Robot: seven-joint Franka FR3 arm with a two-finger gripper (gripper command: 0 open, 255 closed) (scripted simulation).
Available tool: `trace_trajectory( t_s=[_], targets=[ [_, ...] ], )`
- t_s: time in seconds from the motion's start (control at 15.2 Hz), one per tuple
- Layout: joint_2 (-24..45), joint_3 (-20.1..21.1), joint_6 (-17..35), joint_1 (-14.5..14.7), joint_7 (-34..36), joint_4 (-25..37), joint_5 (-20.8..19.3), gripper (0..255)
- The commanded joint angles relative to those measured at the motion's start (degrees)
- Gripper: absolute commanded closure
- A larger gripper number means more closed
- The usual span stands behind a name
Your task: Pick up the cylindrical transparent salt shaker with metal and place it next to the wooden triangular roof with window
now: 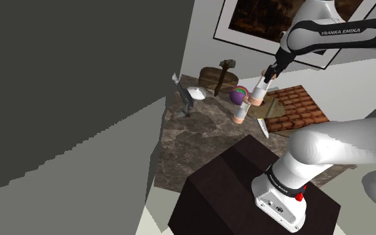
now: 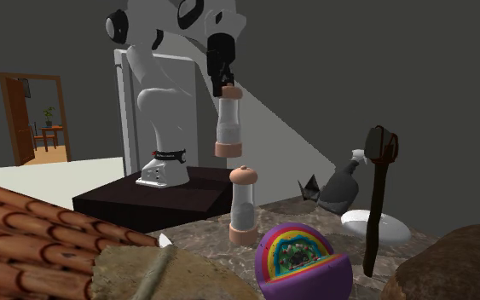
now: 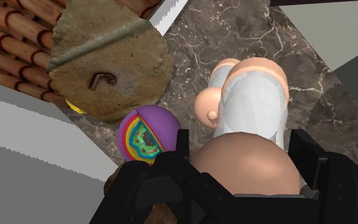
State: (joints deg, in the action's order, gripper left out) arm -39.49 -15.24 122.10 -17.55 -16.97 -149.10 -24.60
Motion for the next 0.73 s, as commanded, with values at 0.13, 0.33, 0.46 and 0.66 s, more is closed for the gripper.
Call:
trace_trajectory(
  t_s=[0.13, 0.33, 0.46, 0.66],
  targets=[
    [-0.80, 0.60, -3.38, 0.34, -0.73, 2.61, 0.87, 255],
    [-1.07, 0.97, -5.69, 0.56, -1.27, 4.70, 1.46, 255],
    [-1.17, 1.21, -7.21, 0.71, -1.63, 6.15, 1.82, 255],
    [-1.21, 1.56, -9.44, 0.90, -2.15, 8.38, 2.34, 255]
  ],
)
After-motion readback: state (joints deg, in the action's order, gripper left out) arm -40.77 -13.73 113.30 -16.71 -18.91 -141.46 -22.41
